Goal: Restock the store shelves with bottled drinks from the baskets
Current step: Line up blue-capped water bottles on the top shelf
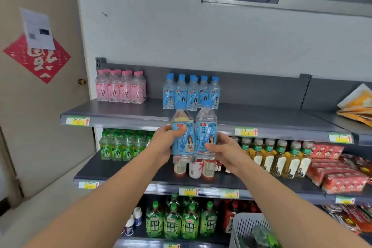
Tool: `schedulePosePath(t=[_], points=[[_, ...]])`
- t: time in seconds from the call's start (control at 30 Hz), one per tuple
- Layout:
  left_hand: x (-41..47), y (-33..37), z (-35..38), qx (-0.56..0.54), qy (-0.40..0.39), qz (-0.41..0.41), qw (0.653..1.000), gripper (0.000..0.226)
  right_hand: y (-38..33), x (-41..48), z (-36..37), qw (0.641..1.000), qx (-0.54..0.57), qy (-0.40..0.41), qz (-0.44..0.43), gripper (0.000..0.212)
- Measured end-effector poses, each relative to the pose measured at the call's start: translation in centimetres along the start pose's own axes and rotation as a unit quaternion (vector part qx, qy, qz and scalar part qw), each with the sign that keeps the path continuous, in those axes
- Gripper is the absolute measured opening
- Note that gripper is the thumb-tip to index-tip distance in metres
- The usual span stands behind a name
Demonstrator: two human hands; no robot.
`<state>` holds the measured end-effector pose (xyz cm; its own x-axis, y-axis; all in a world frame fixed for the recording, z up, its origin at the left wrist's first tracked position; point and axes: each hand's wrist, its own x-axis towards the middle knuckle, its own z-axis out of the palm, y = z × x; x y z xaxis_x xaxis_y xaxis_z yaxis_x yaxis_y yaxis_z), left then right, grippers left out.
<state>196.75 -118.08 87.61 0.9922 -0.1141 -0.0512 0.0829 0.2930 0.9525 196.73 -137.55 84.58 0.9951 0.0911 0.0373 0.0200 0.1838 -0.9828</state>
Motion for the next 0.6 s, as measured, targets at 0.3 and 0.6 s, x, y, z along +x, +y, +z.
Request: schedulePosePath(t=[0.3,0.6], points=[[7.4,4.5,-0.4,-0.012,-0.003,0.072,0.997,0.041,-3.5,7.8,-0.1,0.997,-0.03,0.038,-0.054,0.051],[16.9,7.1,-1.1,-0.028,-0.057,0.077,0.995,0.031,-5.2,18.0,-1.7,0.987,-0.041,0.121,-0.094,0.051]])
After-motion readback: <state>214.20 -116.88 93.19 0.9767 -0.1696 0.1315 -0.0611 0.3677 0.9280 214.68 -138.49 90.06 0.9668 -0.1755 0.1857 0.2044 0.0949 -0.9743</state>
